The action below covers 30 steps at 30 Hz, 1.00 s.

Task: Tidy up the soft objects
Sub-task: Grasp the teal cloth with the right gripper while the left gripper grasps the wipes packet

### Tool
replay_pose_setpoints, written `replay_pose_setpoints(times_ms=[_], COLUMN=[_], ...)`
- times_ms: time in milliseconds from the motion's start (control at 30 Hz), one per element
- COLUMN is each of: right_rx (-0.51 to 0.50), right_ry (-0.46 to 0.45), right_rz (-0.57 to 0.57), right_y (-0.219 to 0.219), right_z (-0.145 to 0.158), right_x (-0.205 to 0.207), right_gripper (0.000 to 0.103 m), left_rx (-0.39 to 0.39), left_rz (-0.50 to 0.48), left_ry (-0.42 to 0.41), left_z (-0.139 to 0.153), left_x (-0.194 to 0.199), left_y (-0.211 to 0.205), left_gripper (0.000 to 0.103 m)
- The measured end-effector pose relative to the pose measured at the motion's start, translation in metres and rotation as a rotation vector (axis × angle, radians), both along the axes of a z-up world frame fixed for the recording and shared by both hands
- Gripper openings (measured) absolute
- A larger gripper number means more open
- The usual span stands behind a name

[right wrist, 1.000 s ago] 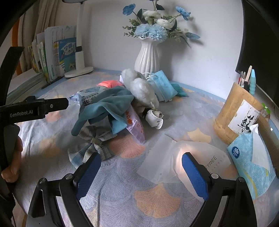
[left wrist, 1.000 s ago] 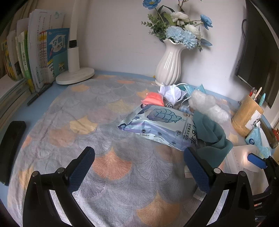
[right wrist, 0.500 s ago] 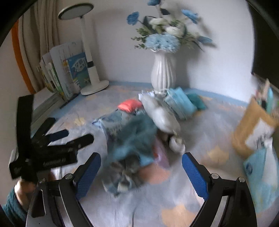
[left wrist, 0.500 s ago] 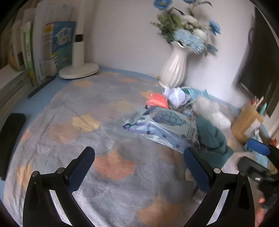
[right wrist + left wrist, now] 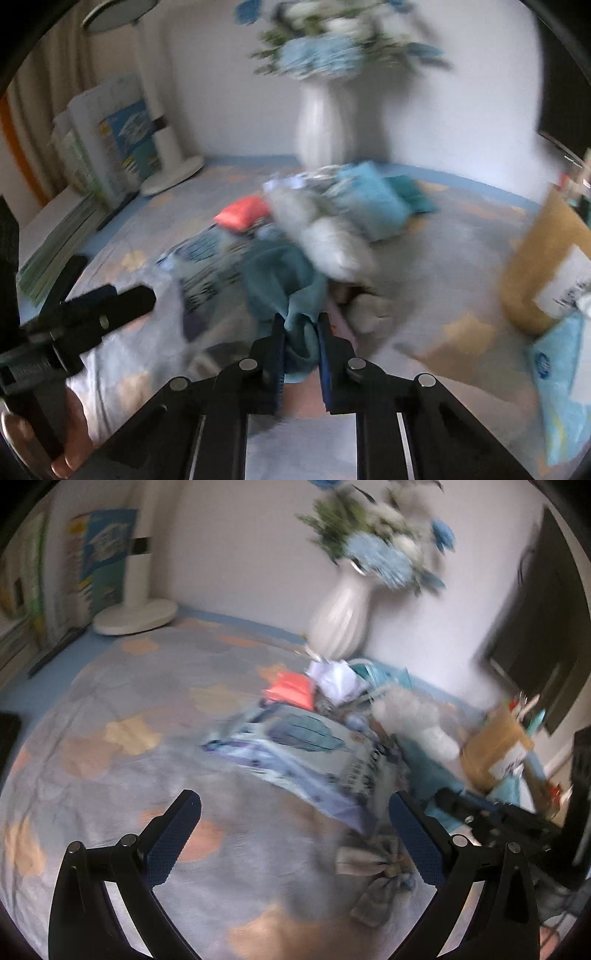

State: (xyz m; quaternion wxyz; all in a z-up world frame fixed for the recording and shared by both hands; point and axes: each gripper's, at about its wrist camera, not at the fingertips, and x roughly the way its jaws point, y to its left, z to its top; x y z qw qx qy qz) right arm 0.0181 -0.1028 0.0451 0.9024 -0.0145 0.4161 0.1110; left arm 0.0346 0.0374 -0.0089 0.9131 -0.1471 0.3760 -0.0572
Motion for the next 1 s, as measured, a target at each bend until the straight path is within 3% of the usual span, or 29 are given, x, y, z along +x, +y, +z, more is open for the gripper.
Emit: replay_pose_setpoints(times_ms=[167, 300, 400, 567, 700, 867, 1000], right_rx=[0.054, 0.059, 0.053, 0.052, 0.053, 0.082, 0.092], right_ry=[0.028, 0.008, 0.007, 0.014, 0.006, 0.029, 0.030], right_rz=[-0.041, 0.006, 0.029, 0.024, 0.009, 0.005, 0.010], right_y=[-0.024, -0.015, -0.009, -0.008, -0.015, -0.017, -0.013], right_z=[0.000, 0.004, 0.003, 0.000, 0.004, 0.002, 0.002], right_x=[-0.003, -0.010, -0.013, -0.014, -0.016, -0.015, -0.017], right_gripper=[0.014, 0.014, 0.014, 0.014, 0.015, 0.015, 0.015], left_rx=[0.144, 0.158, 0.163, 0.291, 0.312, 0.355, 0.292], left_rz=[-0.047, -0.066, -0.079, -0.076, -0.045, 0.040, 0.095], left_ry=[0.058, 0.095, 0.062, 0.050, 0.051, 0.103, 0.151], left_z=[-0.008, -0.014, -0.009, -0.004, -0.001, -0.007, -0.008], left_x=[0.026, 0.033, 0.027, 0.041, 0.035, 0.012, -0.011], left_y=[-0.035, -0.040, -0.044, -0.056, -0.033, 0.016, 0.058], left_gripper=[0.102, 0.102, 0.102, 0.102, 0.090, 0.089, 0.088])
